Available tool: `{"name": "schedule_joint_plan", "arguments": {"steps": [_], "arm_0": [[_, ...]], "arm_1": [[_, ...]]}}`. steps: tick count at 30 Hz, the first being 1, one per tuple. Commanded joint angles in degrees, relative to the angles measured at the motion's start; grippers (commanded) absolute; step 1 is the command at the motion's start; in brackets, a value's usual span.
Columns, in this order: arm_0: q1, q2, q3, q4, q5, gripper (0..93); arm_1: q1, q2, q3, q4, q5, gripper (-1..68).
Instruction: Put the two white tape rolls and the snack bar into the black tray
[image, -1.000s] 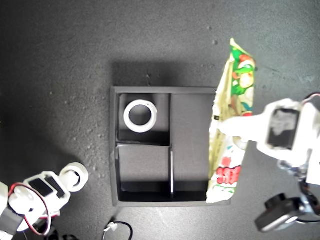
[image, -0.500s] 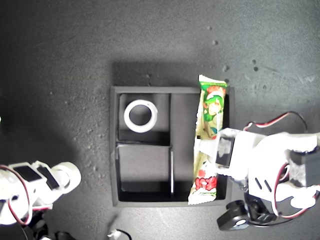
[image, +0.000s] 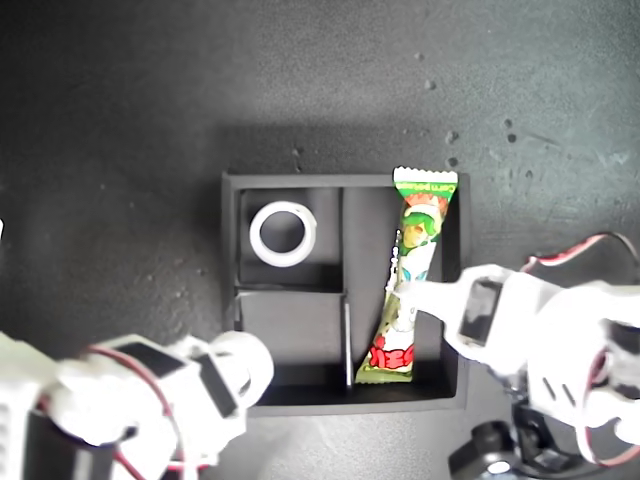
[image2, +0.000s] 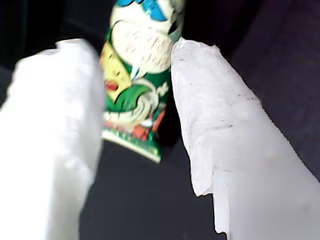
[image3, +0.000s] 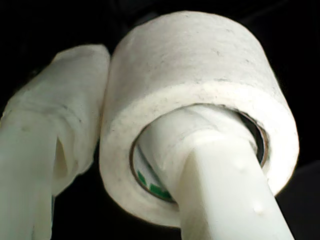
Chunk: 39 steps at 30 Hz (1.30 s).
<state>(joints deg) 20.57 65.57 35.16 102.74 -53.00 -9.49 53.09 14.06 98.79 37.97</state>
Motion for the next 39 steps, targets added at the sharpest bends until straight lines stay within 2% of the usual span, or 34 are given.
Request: {"name": "schedule_joint_plan", "arguments": {"steps": [1, 6, 9, 15, 17, 20, 23, 27, 29, 35, 39], "arm_0": [[-1.1, -7.7, -11.5, 2.1, 0.4, 0.1], [0.0, -13.9, -11.7, 2.1, -2.3, 3.4], [0.8, -17.0, -11.7, 2.2, -4.0, 13.9], [0.6, -16.2, -10.2, 2.3, -5.4, 19.2], [-0.3, -10.2, -7.0, 2.3, -5.0, 16.1], [-4.1, 6.3, 6.2, 2.3, -6.4, 3.8], [-9.1, 26.0, 23.8, 1.4, -6.9, 0.7], [-16.8, 53.8, 54.4, -9.3, -5.5, 0.2], [-19.0, 66.2, 69.3, -16.0, -4.7, 0.1], [-18.7, 86.3, 102.0, -31.0, -9.8, 0.0], [-15.1, 96.7, 118.3, -38.1, -15.6, 0.0]], "arm_1": [[0.8, 4.2, -15.1, 4.5, 13.7, -0.2], [3.4, 9.5, -13.8, 4.6, 29.5, -0.4], [5.4, 11.3, -13.0, 4.6, 32.5, -0.5], [7.8, 17.8, -4.0, 4.5, 36.5, -0.6], [9.0, 27.1, 8.2, 4.5, 37.9, -0.7], [11.3, 43.8, 29.6, 3.4, 39.8, -0.7], [11.1, 62.0, 54.9, -4.5, 41.4, -0.7], [9.1, 84.6, 88.2, -16.0, 41.1, -0.7], [8.2, 94.7, 103.6, -21.8, 40.5, -0.7], [7.6, 117.9, 137.5, -33.2, 38.2, -0.6], [8.8, 128.3, 149.4, -33.6, 37.9, -0.6]]}}
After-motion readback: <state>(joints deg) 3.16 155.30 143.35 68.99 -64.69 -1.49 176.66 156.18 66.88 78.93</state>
